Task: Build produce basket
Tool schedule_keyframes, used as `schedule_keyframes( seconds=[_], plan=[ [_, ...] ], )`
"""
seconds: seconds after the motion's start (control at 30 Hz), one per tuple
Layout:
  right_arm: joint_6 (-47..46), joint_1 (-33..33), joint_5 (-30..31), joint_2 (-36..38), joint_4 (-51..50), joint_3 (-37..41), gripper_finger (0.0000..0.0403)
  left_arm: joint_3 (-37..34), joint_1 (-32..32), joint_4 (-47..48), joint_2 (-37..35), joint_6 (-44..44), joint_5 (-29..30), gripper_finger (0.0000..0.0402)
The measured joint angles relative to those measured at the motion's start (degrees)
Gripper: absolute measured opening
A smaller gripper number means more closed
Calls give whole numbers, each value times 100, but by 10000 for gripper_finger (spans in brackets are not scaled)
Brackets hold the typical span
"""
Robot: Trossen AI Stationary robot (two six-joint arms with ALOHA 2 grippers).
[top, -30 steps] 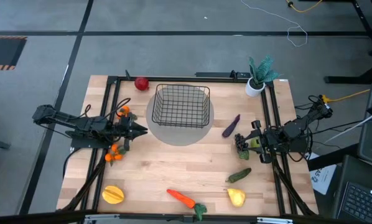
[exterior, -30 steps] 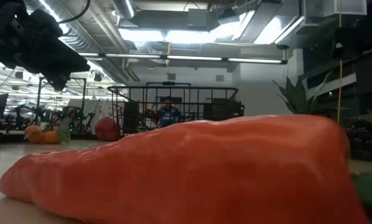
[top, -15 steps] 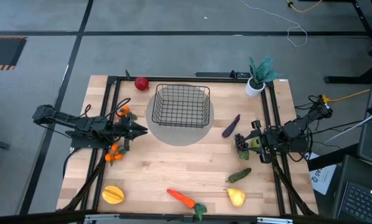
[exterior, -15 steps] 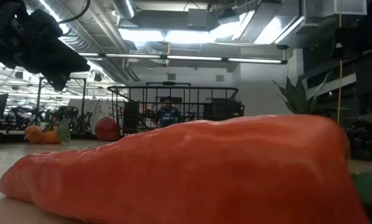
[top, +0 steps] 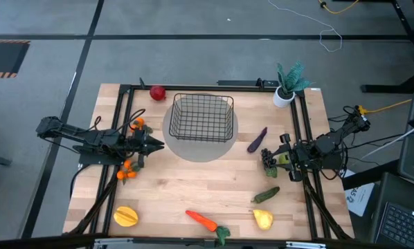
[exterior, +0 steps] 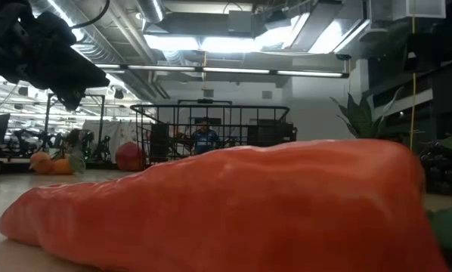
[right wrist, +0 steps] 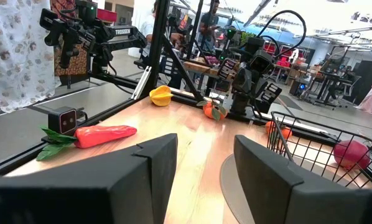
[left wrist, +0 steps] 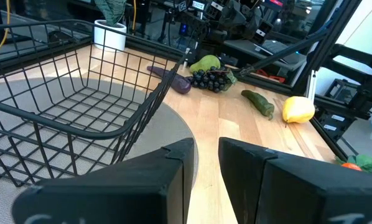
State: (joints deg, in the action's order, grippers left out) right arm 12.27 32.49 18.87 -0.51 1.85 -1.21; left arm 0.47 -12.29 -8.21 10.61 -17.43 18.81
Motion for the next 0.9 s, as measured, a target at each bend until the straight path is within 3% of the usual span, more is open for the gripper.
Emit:
schedule_keyframes(
  seconds=[0.4, 0.9],
  plan=[
    [-62, -1, 1, 0, 0, 0, 165, 0, 1, 1, 0, 1, 0, 64],
    [-2128, 0, 1, 0, 107, 0, 165, 1, 1, 1, -1, 0, 1, 64]
  ],
)
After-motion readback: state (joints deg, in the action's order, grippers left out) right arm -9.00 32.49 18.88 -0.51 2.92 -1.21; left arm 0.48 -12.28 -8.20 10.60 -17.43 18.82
